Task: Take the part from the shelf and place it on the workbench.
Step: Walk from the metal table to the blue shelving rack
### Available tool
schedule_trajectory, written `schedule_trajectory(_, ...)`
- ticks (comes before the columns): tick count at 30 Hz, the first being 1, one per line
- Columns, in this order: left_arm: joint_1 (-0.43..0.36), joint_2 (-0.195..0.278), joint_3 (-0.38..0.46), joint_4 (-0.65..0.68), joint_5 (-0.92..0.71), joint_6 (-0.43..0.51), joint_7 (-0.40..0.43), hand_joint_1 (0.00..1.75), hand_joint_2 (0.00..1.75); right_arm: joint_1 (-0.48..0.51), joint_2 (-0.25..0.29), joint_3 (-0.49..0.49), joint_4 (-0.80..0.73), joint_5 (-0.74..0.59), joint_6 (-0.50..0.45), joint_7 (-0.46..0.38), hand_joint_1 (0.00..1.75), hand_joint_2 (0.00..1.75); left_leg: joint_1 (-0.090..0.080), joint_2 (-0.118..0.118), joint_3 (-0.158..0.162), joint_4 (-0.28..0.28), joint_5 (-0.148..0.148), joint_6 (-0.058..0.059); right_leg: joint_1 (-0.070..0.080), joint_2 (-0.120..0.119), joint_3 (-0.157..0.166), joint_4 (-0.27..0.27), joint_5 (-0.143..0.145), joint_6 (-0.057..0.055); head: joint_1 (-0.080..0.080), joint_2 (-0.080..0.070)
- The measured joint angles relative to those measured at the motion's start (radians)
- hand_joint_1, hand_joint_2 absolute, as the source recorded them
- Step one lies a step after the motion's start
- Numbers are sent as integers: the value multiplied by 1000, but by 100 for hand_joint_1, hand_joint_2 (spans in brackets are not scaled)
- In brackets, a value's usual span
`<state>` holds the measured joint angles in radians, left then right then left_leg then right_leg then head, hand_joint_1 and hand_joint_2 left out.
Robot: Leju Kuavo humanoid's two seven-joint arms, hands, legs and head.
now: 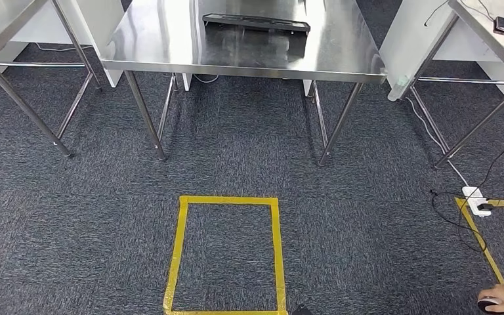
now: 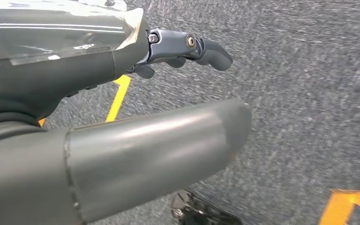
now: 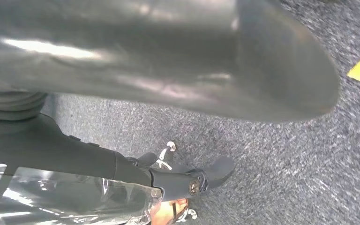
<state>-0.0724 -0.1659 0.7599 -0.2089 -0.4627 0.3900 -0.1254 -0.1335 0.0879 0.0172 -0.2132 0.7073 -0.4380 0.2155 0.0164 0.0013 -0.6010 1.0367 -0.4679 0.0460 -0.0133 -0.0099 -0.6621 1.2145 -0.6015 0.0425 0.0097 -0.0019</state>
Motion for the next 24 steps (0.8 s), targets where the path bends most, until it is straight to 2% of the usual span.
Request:
schedule_trajectory(1, 0, 0, 0, 0, 0, 0, 0, 0, 0, -2, -1, 0, 0, 1, 0, 0, 0, 0, -3, 1, -16, 0, 13, 3, 0, 1, -7, 54, -21, 1, 0, 0)
schedule_trajectory(2, 0, -1, 0, 0, 0, 0, 0, 0, 0, -4, -2, 0, 0, 2, 0, 0, 0, 0, -5, 3, -32, 1, 26, 4, 1, 2, -1, 85, -23, 7, 1, 0)
schedule_trajectory(3, 0, -1, 0, 0, 0, 0, 0, 0, 0, -5, -4, 0, 0, 2, 0, 0, 0, 0, -7, 3, -48, 1, 40, 4, 3, 3, 22, 84, -5, 15, 1, 0)
schedule_trajectory(4, 0, -1, 0, 0, 0, 0, 0, 0, 0, -6, -5, 0, 0, 2, 0, 0, 0, 0, -8, 3, -64, 1, 53, 2, 5, 4, 62, 48, 20, 22, 0, 0)
schedule_trajectory(5, 0, -2, 0, 0, 0, 0, 0, 0, 0, -9, -6, 0, 0, 3, 0, 0, 0, 0, -9, 3, -77, 1, 67, 0, 7, 4, 118, -18, 37, 22, 0, 0)
schedule_trajectory(6, 0, -3, 0, 0, 0, 0, 0, 0, 0, -13, -6, 0, 0, 5, 0, -1, 0, 0, -10, 3, -88, 1, 80, -3, 12, 4, 183, -107, 37, 15, 0, 0)
schedule_trajectory(7, 0, -4, 0, 0, 0, 1, 0, 0, 0, -18, -6, 0, 0, 7, 0, -2, 0, 0, -11, 4, -94, -1, 94, -8, 17, 5, 230, -180, 28, 6, -1, 0)
schedule_trajectory(8, 0, -5, 0, 0, 0, 2, 0, 0, 0, -21, -7, 0, 0, 9, 0, -2, 0, 0, -11, 5, -95, -5, 107, -13, 21, 5, 261, -234, 17, -4, -1, 0)
schedule_trajectory(9, 0, -6, 0, 0, 0, 4, 0, 0, 0, -24, -7, 0, 0, 12, 0, -3, 0, 0, -11, 7, -94, -12, 120, -19, 26, 6, 269, -261, 13, -11, -1, 0)
schedule_trajectory(10, 0, -6, 0, 0, 0, 6, -1, 0, 0, -25, -6, 0, 1, 14, 1, -4, 0, 0, -10, 7, -93, -19, 132, -25, 21, 7, 261, -263, 23, -18, -1, 0)
schedule_trajectory(11, 1, -6, 0, 1, 0, 9, -1, 0, 0, -26, -6, 0, 1, 16, 1, -4, 0, 0, -8, 5, -97, -19, 129, -31, 16, 6, 253, -265, 36, -24, 0, 0)
schedule_trajectory(12, 2, -6, 0, 1, 0, 10, -1, 0, 0, -26, -6, -1, 2, 17, 2, -4, 0, 0, -6, 4, -103, -6, 102, -36, 10, 4, 242, -266, 50, -36, -1, 0)
schedule_trajectory(13, 3, -5, 0, 1, 0, 11, -1, 0, 0, -26, -5, -1, 3, 18, 2, -4, 0, 0, -5, 1, -113, 27, 53, -40, 3, 2, 229, -267, 66, -45, -3, 0)
schedule_trajectory(15, 4, -5, 0, 1, -1, 12, -1, 0, 0, -25, -4, -1, 3, 19, 3, -3, 0, 0, -2, -1, -131, 143, -65, -49, 3, 0, 198, -266, 93, -57, -6, 0)
schedule_trajectory(16, 4, -5, 0, 1, -2, 13, -1, 0, 0, -24, -4, -1, 3, 19, 4, -3, 0, 0, 0, -2, -134, 206, -95, -54, 3, -1, 183, -265, 106, -56, -7, 0)
schedule_trajectory(17, 4, -5, 0, 1, -3, 14, -1, 0, 0, -23, -3, -1, 3, 20, 4, -3, 0, 0, 3, -3, -130, 252, -96, -60, 3, -3, 168, -263, 118, -54, -7, 0)
schedule_trajectory(18, 4, -4, 0, 1, -3, 16, -2, 0, 0, -22, -3, -2, 3, 20, 5, -3, 0, 0, 8, -2, -115, 273, -73, -66, 2, -4, 152, -260, 129, -50, -8, 0)
schedule_trajectory(19, 4, -4, 0, 1, -5, 19, -3, 0, 0, -21, -3, -2, 3, 20, 5, -3, 0, 0, 14, -2, -86, 263, -39, -71, 0, -5, 135, -254, 138, -45, -8, 0)
schedule_trajectory(20, 3, -3, 0, 1, -7, 23, -3, 0, 0, -19, -3, -3, 3, 20, 5, -3, 0, 0, 19, -2, -40, 221, -15, -75, -2, -5, 117, -244, 145, -39, -8, 0)
schedule_trajectory(21, 3, -4, 0, 1, -9, 26, -4, 0, 0, -18, -4, -4, 3, 20, 5, -3, 0, 0, 22, -3, 16, 154, -14, -79, -2, -5, 100, -230, 149, -33, -8, 0)
schedule_trajectory(22, 2, -4, 0, 1, -11, 29, -4, 0, 0, -18, -4, -5, 3, 20, 5, -3, 0, 0, 23, -4, 67, 87, -31, -78, -1, -5, 86, -217, 153, -27, -7, 0)
schedule_trajectory(23, 1, -5, 0, 1, -13, 31, -4, 0, 0, -18, -4, -6, 3, 21, 4, -3, 0, 0, 22, -5, 103, 31, -57, -74, 1, -5, 76, -207, 157, -21, -7, 0)
schedule_trajectory(24, 0, -5, 0, 1, -15, 32, -4, 0, 0, -18, -4, -6, 3, 21, 4, -3, 0, 0, 17, -6, 120, -4, -78, -68, 3, -5, 68, -201, 162, -13, -6, 0)
